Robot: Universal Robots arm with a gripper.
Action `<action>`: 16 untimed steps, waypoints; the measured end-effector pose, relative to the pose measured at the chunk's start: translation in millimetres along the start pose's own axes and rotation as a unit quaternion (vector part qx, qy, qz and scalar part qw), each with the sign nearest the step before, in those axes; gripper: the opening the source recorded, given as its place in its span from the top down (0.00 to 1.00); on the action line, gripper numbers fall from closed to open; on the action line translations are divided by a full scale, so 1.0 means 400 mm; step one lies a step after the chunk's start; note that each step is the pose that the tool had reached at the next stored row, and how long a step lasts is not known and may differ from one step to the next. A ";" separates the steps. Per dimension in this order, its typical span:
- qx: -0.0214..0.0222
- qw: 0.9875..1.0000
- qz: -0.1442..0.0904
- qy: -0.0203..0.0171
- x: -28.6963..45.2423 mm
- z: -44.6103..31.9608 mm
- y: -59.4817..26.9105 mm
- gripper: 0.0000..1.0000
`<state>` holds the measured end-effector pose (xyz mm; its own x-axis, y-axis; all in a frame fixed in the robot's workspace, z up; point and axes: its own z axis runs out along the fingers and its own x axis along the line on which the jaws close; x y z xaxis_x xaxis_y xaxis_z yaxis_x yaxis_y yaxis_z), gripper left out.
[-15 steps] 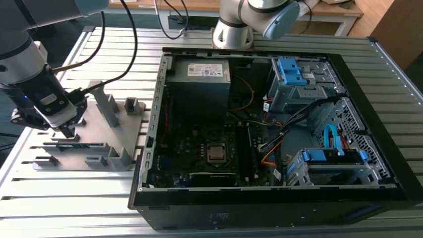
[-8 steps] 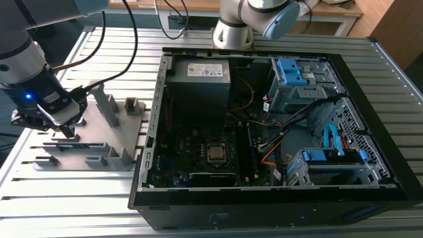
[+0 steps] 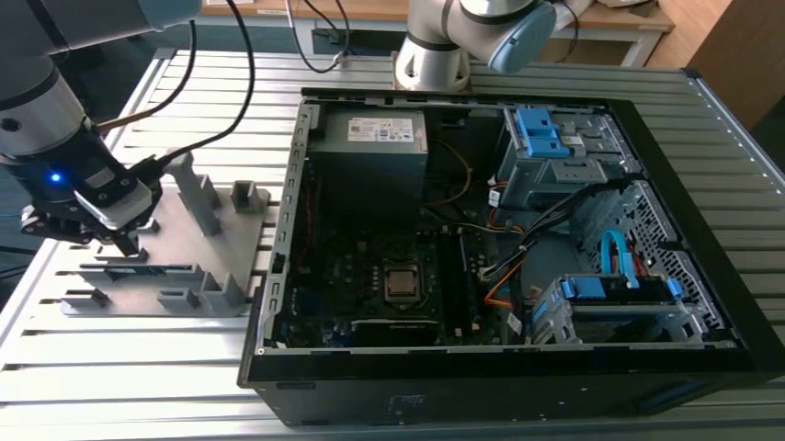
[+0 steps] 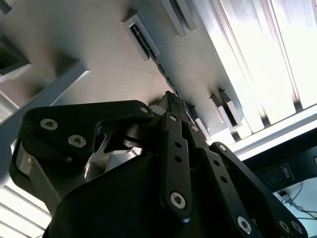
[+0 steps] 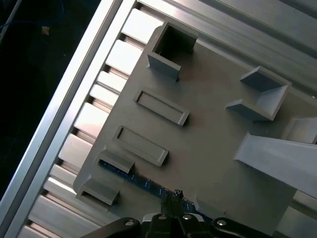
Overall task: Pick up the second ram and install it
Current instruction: 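Pick up the second ram and move it above second insertion slot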
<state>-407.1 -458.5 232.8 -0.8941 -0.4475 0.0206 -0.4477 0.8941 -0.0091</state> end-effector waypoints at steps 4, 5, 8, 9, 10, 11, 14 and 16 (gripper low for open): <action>0.000 1.000 -0.015 0.000 0.000 0.000 0.000 0.90; 0.000 1.000 -0.019 0.000 0.000 0.000 0.000 0.90; 0.001 1.000 -0.032 0.000 0.000 0.000 0.000 0.90; 0.001 0.999 -0.036 0.000 0.000 0.000 0.000 0.90; 0.001 0.999 -0.040 0.000 0.000 0.000 0.000 0.90; 0.001 0.999 -0.044 0.000 0.000 0.000 0.000 0.90; 0.001 0.998 -0.056 0.000 0.000 0.000 0.000 0.90; 0.001 0.998 -0.063 -0.001 0.000 0.000 0.000 0.90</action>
<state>-407.1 -458.6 232.8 -0.8301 -0.5572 0.0206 -0.5574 0.8302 -0.0091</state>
